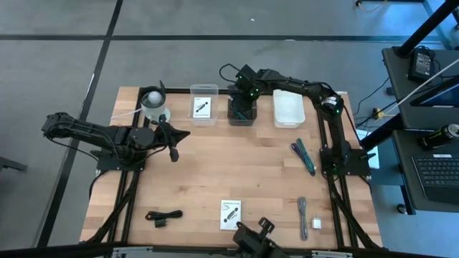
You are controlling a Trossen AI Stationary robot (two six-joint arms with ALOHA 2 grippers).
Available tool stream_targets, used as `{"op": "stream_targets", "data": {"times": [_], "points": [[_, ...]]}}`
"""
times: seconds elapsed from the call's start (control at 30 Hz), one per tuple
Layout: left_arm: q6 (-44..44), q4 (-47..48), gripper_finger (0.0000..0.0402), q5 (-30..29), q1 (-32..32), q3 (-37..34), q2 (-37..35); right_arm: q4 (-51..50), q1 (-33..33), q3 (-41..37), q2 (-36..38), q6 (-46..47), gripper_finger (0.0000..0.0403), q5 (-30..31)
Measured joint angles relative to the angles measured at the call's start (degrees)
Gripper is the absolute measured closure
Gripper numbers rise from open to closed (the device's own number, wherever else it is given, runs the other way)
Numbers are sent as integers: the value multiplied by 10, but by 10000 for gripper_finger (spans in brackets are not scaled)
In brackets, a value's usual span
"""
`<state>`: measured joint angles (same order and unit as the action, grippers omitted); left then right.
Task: Pick and place items into bin
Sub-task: Put the top black charger cable into the black bin, then put the white charger adapter into the white bin
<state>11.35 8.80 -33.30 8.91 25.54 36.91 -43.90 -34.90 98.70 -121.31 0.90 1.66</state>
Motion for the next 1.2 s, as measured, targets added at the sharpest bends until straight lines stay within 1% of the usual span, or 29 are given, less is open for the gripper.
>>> {"op": "stream_targets", "data": {"times": [0.13, 0.33, 0.47, 0.73, 0.97, 1.07, 1.2], "points": [[0, 0, 400, -4, 0, 0, 0, 4, -5, 0, 1, -15, 381, 30], [0, 0, 400, -4, 0, 0, 0, 7, -13, 0, 1, -20, 319, 32], [5, 0, 400, -4, 0, 0, 0, 12, -16, 0, 1, -27, 299, 32], [14, 0, 400, -4, 0, 0, 0, 39, -17, 0, 1, -24, 300, 33], [15, 0, 400, -3, 0, 0, 0, 32, -17, 0, 3, -28, 307, 33], [15, 0, 400, -3, 0, 0, 0, 26, -20, 0, 19, -36, 311, 32], [14, 0, 400, -3, 0, 0, 0, 19, -25, 0, 61, -15, 321, 26]]}}
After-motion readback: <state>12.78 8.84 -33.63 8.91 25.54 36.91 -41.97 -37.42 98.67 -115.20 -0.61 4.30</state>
